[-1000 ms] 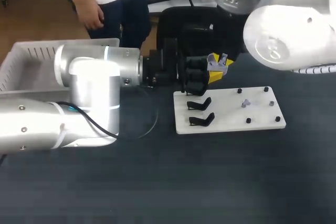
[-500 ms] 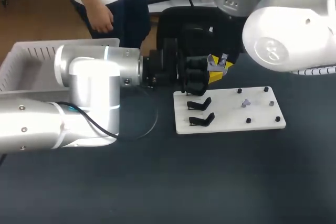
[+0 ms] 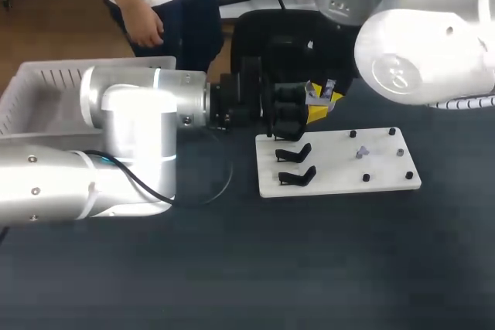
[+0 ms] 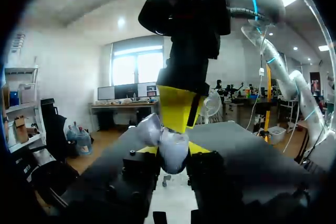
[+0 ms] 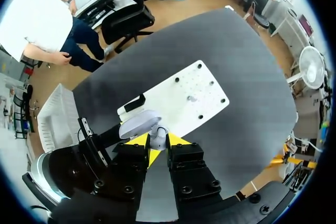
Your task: Pick up each earbud case from the left stands, insert the matching earbuds, close the lid, and place the case in the box.
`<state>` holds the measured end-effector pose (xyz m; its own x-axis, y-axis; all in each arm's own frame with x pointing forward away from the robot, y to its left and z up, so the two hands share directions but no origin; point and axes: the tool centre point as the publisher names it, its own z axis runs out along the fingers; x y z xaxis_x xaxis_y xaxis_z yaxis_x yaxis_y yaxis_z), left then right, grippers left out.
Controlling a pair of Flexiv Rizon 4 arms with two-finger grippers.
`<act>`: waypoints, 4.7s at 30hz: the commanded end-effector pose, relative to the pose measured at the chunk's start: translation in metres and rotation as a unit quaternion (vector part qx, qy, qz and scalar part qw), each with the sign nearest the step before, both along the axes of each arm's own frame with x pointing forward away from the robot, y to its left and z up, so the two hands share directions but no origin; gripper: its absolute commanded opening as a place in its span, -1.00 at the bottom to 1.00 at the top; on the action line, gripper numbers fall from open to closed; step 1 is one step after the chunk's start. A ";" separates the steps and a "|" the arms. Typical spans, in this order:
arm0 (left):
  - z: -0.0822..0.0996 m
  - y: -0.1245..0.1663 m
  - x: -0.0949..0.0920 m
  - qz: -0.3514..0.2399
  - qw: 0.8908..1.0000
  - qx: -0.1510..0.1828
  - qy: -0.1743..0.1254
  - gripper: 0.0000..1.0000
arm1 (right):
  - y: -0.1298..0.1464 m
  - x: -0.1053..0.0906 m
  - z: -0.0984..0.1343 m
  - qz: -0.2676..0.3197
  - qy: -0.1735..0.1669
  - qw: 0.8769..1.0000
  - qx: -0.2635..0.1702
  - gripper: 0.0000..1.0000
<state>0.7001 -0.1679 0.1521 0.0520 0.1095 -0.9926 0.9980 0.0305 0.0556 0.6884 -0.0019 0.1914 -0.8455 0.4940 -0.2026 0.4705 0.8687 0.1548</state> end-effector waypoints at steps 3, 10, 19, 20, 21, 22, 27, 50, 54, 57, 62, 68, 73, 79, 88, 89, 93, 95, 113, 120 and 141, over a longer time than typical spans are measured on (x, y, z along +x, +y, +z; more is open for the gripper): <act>-0.001 0.000 -0.001 0.003 1.000 -0.004 -0.003 -1.00 | 0.000 0.001 -0.001 -0.001 0.000 1.000 0.000 -0.50; -0.001 0.000 -0.001 0.003 1.000 -0.004 -0.003 -1.00 | 0.000 -0.001 0.003 0.001 -0.007 1.000 0.001 -0.47; -0.001 0.000 -0.001 0.003 1.000 -0.004 -0.003 -1.00 | -0.002 -0.033 0.023 0.073 -0.036 0.997 0.011 -0.05; -0.001 0.000 -0.001 0.003 1.000 -0.004 -0.003 -1.00 | -0.004 -0.036 0.023 0.083 -0.041 0.996 0.009 0.18; -0.001 0.000 -0.001 0.003 1.000 -0.004 -0.003 -1.00 | -0.006 -0.040 0.023 0.095 -0.050 0.994 0.011 0.61; -0.001 0.000 -0.001 0.003 1.000 -0.004 -0.003 -1.00 | -0.008 -0.044 0.023 0.106 -0.053 0.993 0.008 0.88; -0.001 0.000 -0.001 0.003 1.000 -0.004 -0.003 -1.00 | -0.025 -0.058 0.020 0.143 -0.076 0.987 -0.007 1.00; -0.001 0.000 -0.001 0.003 1.000 -0.004 -0.003 -1.00 | -0.100 -0.049 -0.082 0.147 -0.125 0.980 0.050 1.00; -0.001 0.000 -0.001 0.003 1.000 -0.004 -0.003 -1.00 | -0.097 -0.036 -0.096 0.147 -0.128 0.979 0.057 1.00; -0.001 0.000 -0.001 0.003 1.000 -0.004 -0.003 -1.00 | -0.095 -0.029 -0.103 0.146 -0.130 0.978 0.068 1.00; -0.001 0.000 -0.001 0.003 1.000 -0.004 -0.003 -1.00 | -0.093 -0.019 -0.118 0.147 -0.125 0.978 0.076 1.00; -0.001 0.000 -0.001 0.003 1.000 -0.004 -0.003 -1.00 | -0.092 -0.009 -0.131 0.139 -0.116 0.980 0.079 1.00; -0.001 0.000 -0.001 0.003 1.000 -0.004 -0.003 -1.00 | -0.089 -0.001 -0.140 0.133 -0.106 0.982 0.079 0.97; -0.001 0.000 -0.001 0.003 1.000 -0.004 -0.003 -1.00 | -0.086 0.008 -0.146 0.135 -0.101 0.982 0.083 0.71; -0.001 0.000 -0.001 0.003 1.000 -0.004 -0.003 -1.00 | -0.080 0.017 -0.150 0.150 -0.091 0.981 0.083 0.51; -0.001 0.000 -0.001 0.003 1.000 -0.004 -0.003 -1.00 | -0.080 0.017 -0.151 0.150 -0.090 0.981 0.082 0.30; -0.001 0.000 -0.001 0.003 1.000 -0.004 -0.003 -1.00 | -0.079 0.020 -0.152 0.147 -0.086 0.982 0.082 0.01; -0.001 0.000 -0.001 0.003 1.000 -0.004 -0.003 -1.00 | -0.079 0.021 -0.153 0.146 -0.085 0.982 0.083 0.06; -0.001 0.000 -0.001 0.003 1.000 -0.004 -0.003 -1.00 | -0.082 0.021 -0.165 0.139 -0.071 0.985 0.080 -0.01; -0.001 0.000 -0.001 0.003 1.000 -0.004 -0.003 -1.00 | -0.085 0.021 -0.166 0.135 -0.068 0.985 0.079 -0.14; -0.001 0.000 -0.001 0.003 1.000 -0.004 -0.003 -1.00 | -0.086 0.024 -0.166 0.135 -0.071 0.985 0.079 -0.71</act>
<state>0.7004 -0.1679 0.1528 0.0521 0.1087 -0.9927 0.9980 0.0309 0.0557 0.7125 -0.0883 0.0263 -0.9216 0.2867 -0.2618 0.1873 0.9190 0.3469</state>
